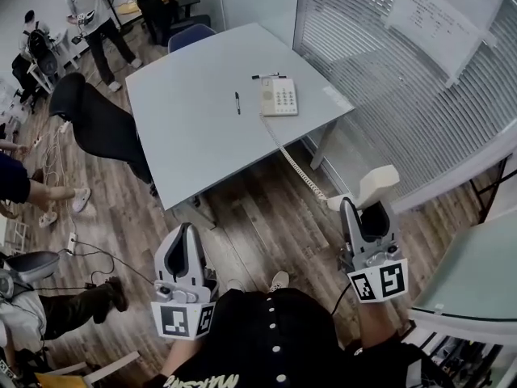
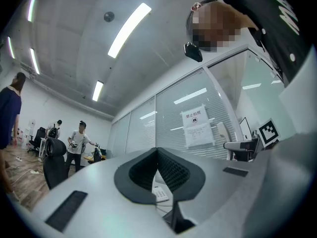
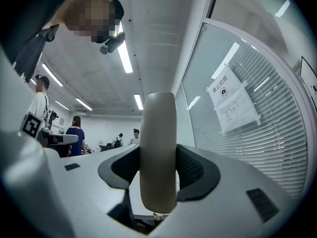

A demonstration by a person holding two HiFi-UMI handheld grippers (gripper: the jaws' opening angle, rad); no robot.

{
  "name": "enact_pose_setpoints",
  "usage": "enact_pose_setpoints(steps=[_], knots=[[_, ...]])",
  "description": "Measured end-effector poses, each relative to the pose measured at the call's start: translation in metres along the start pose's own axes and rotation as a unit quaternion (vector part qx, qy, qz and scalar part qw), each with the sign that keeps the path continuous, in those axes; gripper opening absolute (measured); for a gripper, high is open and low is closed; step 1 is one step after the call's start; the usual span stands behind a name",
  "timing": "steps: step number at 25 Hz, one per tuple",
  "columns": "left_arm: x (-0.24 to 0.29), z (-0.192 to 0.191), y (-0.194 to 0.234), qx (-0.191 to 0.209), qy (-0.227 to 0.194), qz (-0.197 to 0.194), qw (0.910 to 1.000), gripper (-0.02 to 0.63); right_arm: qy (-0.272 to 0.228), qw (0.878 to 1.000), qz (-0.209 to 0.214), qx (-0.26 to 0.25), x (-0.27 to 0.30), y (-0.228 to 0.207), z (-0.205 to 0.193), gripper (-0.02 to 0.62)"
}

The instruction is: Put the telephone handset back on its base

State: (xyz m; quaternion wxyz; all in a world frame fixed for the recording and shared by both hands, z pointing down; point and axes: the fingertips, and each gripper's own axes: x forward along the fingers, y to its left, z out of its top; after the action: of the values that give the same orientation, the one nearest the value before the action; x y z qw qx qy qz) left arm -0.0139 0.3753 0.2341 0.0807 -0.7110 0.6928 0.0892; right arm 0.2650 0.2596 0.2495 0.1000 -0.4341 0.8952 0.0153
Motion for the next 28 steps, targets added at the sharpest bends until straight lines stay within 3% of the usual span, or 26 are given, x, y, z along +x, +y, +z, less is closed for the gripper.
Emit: enact_pose_setpoints(steps=[10, 28], knots=[[0.013, -0.012, -0.023, 0.008, 0.02, 0.023, 0.9995, 0.014, 0.006, 1.0, 0.02, 0.024, 0.006, -0.027, -0.012, 0.233], [0.087, -0.019, 0.031, 0.008, -0.01, 0.006, 0.9999, 0.014, -0.004, 1.0, 0.013, 0.005, 0.089, -0.029, -0.017, 0.233]])
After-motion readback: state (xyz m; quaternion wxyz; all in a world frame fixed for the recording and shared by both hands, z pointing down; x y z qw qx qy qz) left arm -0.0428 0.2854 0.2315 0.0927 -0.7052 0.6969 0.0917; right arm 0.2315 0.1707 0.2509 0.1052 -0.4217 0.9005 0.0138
